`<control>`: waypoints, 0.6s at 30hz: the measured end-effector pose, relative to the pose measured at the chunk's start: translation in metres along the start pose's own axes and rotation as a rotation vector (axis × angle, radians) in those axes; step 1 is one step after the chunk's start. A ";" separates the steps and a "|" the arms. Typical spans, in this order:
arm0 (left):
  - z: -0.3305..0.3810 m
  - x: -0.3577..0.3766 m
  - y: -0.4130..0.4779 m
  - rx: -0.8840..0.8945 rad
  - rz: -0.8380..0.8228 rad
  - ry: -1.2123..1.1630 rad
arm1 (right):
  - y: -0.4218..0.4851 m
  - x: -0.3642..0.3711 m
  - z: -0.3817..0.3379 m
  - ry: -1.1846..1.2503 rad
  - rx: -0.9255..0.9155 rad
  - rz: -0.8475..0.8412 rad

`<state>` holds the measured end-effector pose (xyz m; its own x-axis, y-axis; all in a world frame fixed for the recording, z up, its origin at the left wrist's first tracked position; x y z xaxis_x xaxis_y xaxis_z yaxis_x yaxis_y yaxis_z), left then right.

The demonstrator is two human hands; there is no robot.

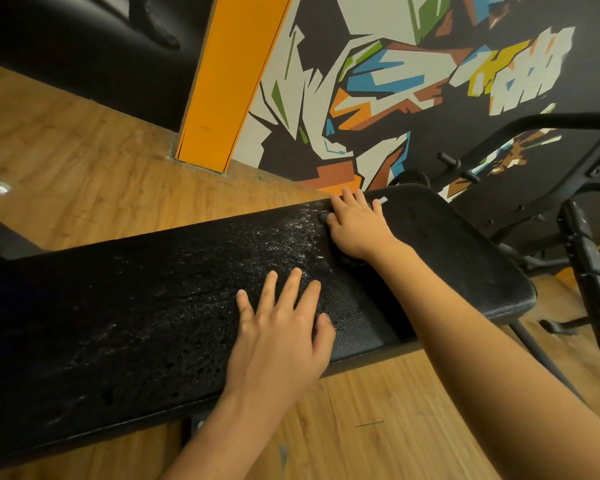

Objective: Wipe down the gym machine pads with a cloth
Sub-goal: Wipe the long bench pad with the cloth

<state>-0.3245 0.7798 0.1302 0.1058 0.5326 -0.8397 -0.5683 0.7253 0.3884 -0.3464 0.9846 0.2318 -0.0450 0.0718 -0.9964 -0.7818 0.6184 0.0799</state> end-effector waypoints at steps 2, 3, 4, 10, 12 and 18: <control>0.000 0.000 -0.001 -0.004 0.001 -0.009 | 0.003 0.002 0.000 -0.017 0.008 0.011; 0.000 0.000 -0.001 -0.004 0.000 -0.012 | -0.006 0.002 -0.001 -0.010 -0.009 0.031; 0.000 0.000 -0.001 -0.006 0.001 -0.013 | -0.019 0.001 -0.001 0.002 -0.028 0.049; 0.000 -0.001 0.000 -0.003 0.006 0.003 | -0.058 0.002 0.003 0.005 -0.019 0.057; 0.000 -0.001 0.000 -0.003 -0.015 0.000 | -0.034 0.003 0.000 -0.010 0.001 0.033; 0.001 -0.003 -0.001 -0.006 -0.049 -0.016 | -0.035 -0.001 -0.003 -0.003 -0.003 0.040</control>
<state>-0.3238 0.7780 0.1326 0.1468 0.5036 -0.8513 -0.5669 0.7481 0.3448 -0.3207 0.9609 0.2299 -0.0743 0.0986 -0.9923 -0.7812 0.6128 0.1194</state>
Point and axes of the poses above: each hand's wrist, its own y-axis towards the middle knuckle, its own x-axis out of the palm, z = x × y, the point moved 3 cm from there along y, towards the middle knuckle, and after that the axes turned 15 degrees about y, right-handed, at the moved point
